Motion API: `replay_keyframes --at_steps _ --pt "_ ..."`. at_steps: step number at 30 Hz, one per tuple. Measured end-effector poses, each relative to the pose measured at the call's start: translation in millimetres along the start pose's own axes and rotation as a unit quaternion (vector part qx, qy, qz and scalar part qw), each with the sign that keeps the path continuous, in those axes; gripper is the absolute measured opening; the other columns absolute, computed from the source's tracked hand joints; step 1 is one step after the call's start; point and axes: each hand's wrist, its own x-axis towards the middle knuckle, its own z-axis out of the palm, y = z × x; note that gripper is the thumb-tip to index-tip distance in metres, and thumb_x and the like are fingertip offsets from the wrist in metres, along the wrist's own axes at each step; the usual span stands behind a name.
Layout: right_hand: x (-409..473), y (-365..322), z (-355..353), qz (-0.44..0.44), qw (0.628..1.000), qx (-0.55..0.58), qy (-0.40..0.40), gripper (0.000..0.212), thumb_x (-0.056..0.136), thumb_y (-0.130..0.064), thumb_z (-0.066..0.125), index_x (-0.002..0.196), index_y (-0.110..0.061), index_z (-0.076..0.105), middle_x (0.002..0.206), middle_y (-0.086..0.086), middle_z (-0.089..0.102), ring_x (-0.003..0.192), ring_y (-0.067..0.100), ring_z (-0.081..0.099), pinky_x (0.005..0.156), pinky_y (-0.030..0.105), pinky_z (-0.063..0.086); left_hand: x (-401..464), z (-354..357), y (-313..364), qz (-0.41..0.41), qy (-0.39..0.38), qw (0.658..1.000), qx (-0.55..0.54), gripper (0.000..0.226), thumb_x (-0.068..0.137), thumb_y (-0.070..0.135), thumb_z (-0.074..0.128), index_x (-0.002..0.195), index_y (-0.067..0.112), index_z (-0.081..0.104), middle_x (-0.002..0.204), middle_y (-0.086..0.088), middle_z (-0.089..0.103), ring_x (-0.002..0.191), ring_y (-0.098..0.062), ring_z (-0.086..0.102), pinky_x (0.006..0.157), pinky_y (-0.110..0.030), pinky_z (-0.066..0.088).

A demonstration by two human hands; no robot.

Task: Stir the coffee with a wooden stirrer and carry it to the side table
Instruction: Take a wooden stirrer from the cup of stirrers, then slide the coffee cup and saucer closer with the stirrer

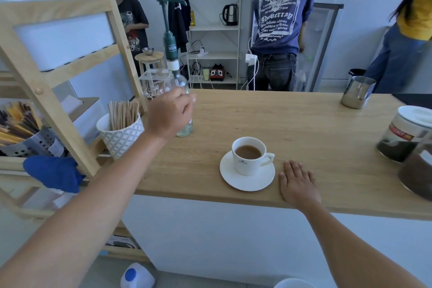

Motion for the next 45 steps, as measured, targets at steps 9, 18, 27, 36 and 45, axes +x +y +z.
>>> replay_keyframes --at_steps 9,18,27,36,45 --pt "0 0 0 -0.002 1.0 0.003 -0.001 0.057 0.1 -0.039 0.011 0.154 -0.021 0.007 0.162 -0.003 0.002 0.149 0.014 -0.003 0.122 0.038 -0.002 -74 37 54 0.032 -0.022 0.998 -0.039 0.017 0.083 0.016 0.064 0.072 0.014 0.077 0.065 0.003 0.072 0.045 -0.018 0.061 0.036 -0.021 0.04" --pt "0 1 2 0.002 1.0 -0.002 0.002 0.057 0.1 -0.04 0.01 0.154 -0.021 0.007 0.162 -0.004 0.002 0.149 0.013 -0.002 0.122 0.037 -0.001 -128 64 86 -0.015 -0.083 0.994 -0.071 0.018 0.078 0.015 0.062 0.063 0.016 0.072 0.059 0.006 0.067 0.042 -0.02 0.058 0.033 -0.019 0.037" --pt "1 1 1 -0.004 1.0 -0.012 -0.002 0.057 0.1 -0.039 0.01 0.154 -0.02 0.007 0.162 -0.003 0.001 0.149 0.013 -0.003 0.122 0.037 -0.001 -160 68 109 -0.064 -0.16 0.975 -0.142 0.023 0.085 0.019 0.057 0.068 0.014 0.071 0.065 0.006 0.065 0.048 -0.019 0.058 0.039 -0.02 0.039" --pt "7 3 -3 -0.012 0.998 -0.003 -0.056 0.058 0.101 -0.041 0.009 0.153 -0.018 0.0 0.162 0.0 -0.006 0.149 0.017 -0.009 0.12 0.042 -0.005 -166 68 110 -0.13 -0.177 0.954 -0.203 0.026 0.083 0.032 0.059 0.087 0.013 0.076 0.078 0.001 0.06 0.075 -0.021 0.052 0.063 -0.025 0.046" --pt "15 -10 -27 0.057 0.965 0.258 -0.002 0.044 0.1 -0.03 0.024 0.115 -0.006 0.057 0.128 0.02 0.053 0.126 0.03 0.045 0.103 0.041 0.032 -123 66 103 -0.486 -0.266 0.799 -0.232 0.072 0.08 0.07 0.043 0.12 0.014 0.063 0.12 -0.007 0.059 0.115 -0.023 0.054 0.095 -0.035 0.044"
